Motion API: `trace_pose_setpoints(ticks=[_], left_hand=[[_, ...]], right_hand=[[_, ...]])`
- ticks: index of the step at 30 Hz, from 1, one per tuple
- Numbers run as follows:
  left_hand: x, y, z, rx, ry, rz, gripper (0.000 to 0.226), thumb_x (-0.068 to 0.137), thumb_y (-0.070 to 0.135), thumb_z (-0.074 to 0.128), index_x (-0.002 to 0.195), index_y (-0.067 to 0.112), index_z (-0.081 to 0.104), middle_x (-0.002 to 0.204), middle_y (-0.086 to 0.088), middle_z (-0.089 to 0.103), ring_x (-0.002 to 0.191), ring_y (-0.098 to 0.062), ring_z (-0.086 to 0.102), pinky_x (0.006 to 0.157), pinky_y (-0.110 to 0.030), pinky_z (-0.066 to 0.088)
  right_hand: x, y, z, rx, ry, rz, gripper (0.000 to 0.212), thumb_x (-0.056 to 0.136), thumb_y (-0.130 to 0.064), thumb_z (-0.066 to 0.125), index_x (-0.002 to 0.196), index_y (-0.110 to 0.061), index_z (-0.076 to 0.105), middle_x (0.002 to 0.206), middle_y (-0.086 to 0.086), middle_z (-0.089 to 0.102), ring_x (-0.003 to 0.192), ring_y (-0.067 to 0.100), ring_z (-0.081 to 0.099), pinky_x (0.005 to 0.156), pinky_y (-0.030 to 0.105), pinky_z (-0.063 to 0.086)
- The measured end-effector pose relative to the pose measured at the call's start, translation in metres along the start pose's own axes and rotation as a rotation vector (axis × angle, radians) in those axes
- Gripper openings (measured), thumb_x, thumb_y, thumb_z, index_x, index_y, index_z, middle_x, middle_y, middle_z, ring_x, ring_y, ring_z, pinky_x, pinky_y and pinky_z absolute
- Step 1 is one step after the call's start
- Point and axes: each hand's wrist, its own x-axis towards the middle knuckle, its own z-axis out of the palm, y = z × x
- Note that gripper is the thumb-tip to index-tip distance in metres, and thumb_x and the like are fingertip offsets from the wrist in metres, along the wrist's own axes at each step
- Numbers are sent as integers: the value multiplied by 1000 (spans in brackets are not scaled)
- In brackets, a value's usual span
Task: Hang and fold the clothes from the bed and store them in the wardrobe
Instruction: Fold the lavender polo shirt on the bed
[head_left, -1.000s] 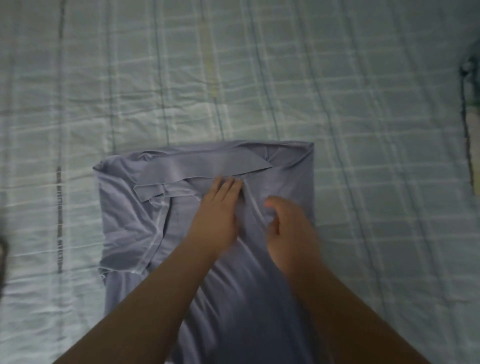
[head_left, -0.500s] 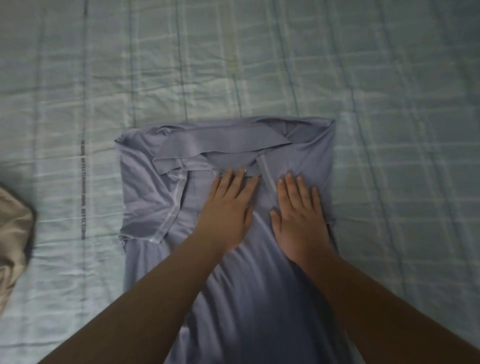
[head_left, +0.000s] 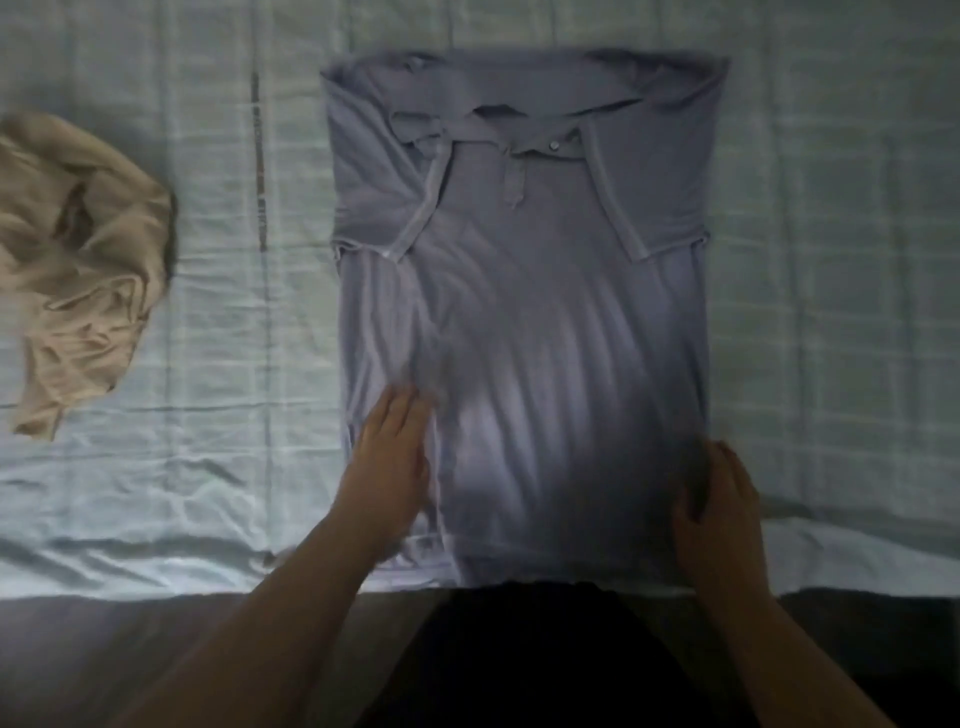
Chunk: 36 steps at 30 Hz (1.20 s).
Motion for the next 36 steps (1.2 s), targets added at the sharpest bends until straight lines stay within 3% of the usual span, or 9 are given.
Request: trace_pose_setpoints(ticks=[3,7,12,16,19,22,27,31,36], left_hand=[[-64,-25,6,26,-61,-66,64,86,13,52,148,0,40,152,-23,40,145,-41,31,117,-53,27],[-123,-32,23,-262,-7,-364,70,90,13,63,153,15,32,156,-11,35,143,-29,33,114,-47,34],[-117,-31,22,-445,75,-692,42,83,40,69,115,18,54,108,-1,60,97,-23,61,69,-26,43],[-90,-34,16,-330,-171,-704,42,92,45,60,113,9,61,113,-8,66,98,-28,62,80,-33,47],[-81,-29,8,-529,-46,-747,20,95,31,54,94,11,53,89,-9,63,68,-17,55,53,-28,37],[-82,-27,4,-769,82,-901,27,93,16,49,110,-5,54,80,-9,53,65,-21,52,52,-28,39],[-106,-27,-1,-1094,-64,-906,50,92,49,63,106,1,58,94,-14,66,81,-31,65,62,-35,51],[-119,-44,-6,-826,-77,-796,29,83,13,71,109,2,61,101,-21,66,82,-35,66,59,-38,55],[-136,-60,-20,-1025,-91,-830,11,92,0,61,103,1,59,106,-22,61,82,-35,66,54,-33,58]], right_hand=[[-40,2,-6,69,-45,238,53,81,5,59,133,1,50,125,24,59,113,39,57,96,45,45],[-57,1,-9,89,-51,285,50,75,-2,55,125,0,56,111,22,63,100,36,60,85,42,48],[-47,5,-7,91,-89,474,43,81,-3,62,123,-2,53,104,18,61,102,39,60,78,37,40],[-40,7,-13,-43,-249,521,33,85,-9,62,117,0,58,105,24,63,99,41,59,80,41,43],[-46,8,-21,10,-248,517,23,92,-12,55,109,3,57,99,23,59,89,37,56,77,42,43],[-55,13,-30,226,-147,561,20,94,-11,56,108,3,54,101,27,59,90,43,61,82,54,54],[-68,14,-45,675,-95,680,24,94,-6,61,118,-4,56,107,17,59,84,25,60,67,32,52],[-70,18,-53,734,-95,710,13,93,0,59,104,-4,61,95,11,60,77,19,58,61,28,48],[-66,24,-56,872,-67,792,8,93,-1,57,97,-8,59,111,18,61,97,32,62,78,41,54]])
